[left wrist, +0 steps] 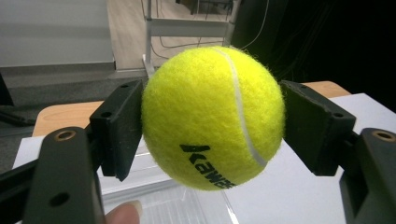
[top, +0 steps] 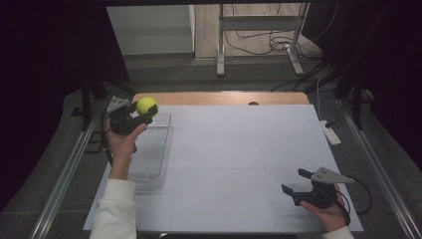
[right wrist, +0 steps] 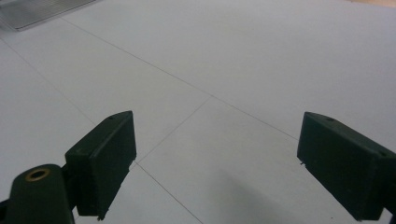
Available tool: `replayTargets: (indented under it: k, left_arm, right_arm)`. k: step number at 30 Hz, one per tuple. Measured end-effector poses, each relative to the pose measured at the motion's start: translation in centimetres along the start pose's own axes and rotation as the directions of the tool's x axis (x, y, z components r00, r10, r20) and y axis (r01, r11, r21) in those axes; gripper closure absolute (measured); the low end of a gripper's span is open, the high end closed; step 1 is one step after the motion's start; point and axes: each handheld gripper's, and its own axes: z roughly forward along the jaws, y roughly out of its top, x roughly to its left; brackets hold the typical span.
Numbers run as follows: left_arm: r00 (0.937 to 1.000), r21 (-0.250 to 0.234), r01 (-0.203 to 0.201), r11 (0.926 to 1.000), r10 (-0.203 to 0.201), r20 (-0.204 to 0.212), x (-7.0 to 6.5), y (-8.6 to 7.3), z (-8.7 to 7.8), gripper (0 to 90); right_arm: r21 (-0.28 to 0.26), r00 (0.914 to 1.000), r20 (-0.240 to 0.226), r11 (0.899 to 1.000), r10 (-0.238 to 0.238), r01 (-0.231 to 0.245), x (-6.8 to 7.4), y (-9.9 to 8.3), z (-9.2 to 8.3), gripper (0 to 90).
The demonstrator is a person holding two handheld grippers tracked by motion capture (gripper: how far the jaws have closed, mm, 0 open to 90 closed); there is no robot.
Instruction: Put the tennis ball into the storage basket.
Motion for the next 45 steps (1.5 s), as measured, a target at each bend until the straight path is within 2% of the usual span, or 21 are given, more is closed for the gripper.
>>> replayTargets:
  k: [23, 33, 45]
  left_arm:
    - [0.9988, 0.015, 0.019, 0.9997, -0.018, -0.044, 1.4, -0.2, 0.4, 26.9]
    - [0.9953, 0.065, 0.038, 0.9972, -0.032, -0.092, 2.7, -0.5, 1.3, 26.9]
    - [0.9924, 0.104, 0.024, 0.9943, -0.011, -0.122, 3.4, -0.2, 1.5, 26.9]
  right_arm:
    - [-0.002, 1.0, -0.002, 1.0, 0.003, -0.003, 0.0, 0.0, 0.0, 12.3]
    - [-0.005, 1.0, -0.004, 1.0, 0.003, -0.003, -0.1, 0.0, 0.0, 12.4]
    - [-0.006, 1.0, -0.005, 1.0, 0.003, -0.003, -0.1, 0.1, -0.1, 12.4]
